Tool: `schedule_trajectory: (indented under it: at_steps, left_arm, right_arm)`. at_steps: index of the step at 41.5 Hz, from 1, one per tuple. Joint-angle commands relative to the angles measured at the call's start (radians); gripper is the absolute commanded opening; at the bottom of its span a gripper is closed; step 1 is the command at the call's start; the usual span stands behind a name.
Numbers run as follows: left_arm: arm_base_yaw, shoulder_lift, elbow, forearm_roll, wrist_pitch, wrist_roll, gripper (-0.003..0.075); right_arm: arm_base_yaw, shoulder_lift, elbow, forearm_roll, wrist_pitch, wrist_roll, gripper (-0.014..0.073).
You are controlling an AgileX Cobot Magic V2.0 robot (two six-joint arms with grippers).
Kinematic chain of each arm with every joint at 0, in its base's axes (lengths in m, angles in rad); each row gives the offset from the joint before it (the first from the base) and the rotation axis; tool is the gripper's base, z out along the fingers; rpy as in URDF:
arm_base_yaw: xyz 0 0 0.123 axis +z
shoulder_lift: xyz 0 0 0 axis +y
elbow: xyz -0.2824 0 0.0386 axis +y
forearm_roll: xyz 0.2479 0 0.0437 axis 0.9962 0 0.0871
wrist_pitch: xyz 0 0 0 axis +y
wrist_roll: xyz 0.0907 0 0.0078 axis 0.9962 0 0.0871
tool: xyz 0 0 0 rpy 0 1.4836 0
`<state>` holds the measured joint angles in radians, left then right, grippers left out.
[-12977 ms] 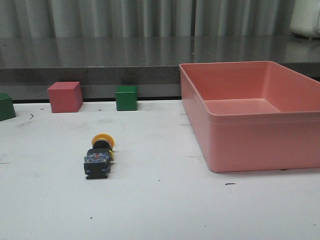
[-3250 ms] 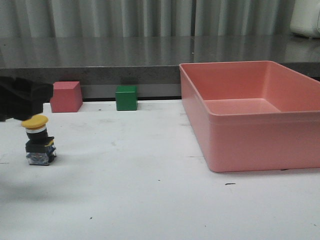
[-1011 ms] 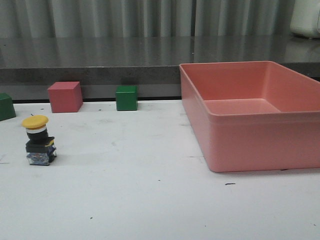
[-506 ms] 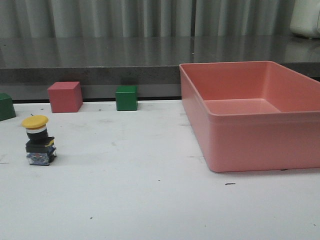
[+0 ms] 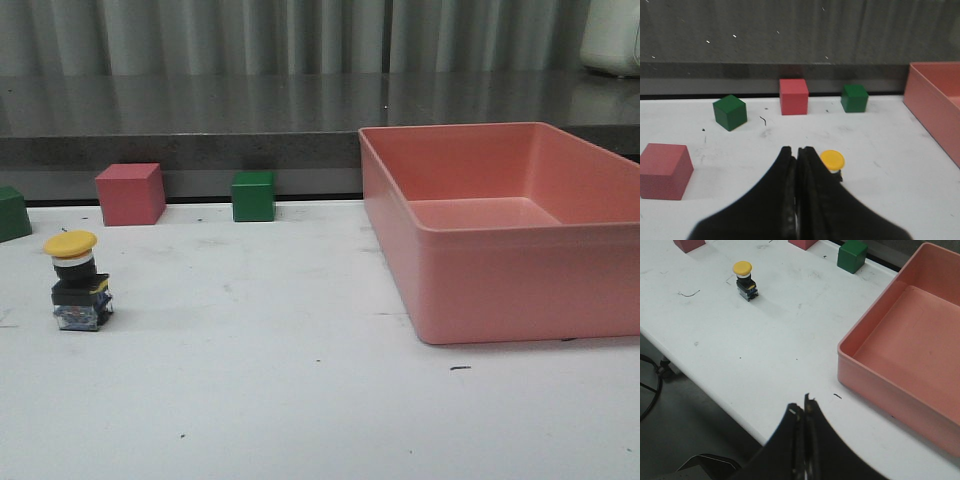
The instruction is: Place and stand button with both arms
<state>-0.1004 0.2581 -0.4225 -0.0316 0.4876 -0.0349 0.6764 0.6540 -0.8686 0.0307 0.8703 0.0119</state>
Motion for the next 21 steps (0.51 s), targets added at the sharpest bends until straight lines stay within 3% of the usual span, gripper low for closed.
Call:
schedule_trajectory:
  at_steps: [1,10,21]
  left_arm:
    - [0.042,-0.079,0.117,-0.022,-0.249,-0.012,-0.002]
    - [0.061,-0.219,0.358,-0.029,-0.477,-0.012,-0.002]
    - [0.061,-0.275,0.429,-0.029,-0.497,-0.012,-0.002]
  right_arm:
    - [-0.006,0.0,-0.022,0.002,-0.062,-0.007,-0.0068]
    - [-0.006,0.0,-0.022,0.002,-0.062,-0.007,-0.0068]
    - [-0.006,0.0,-0.022,0.002,-0.062,-0.007,-0.0068]
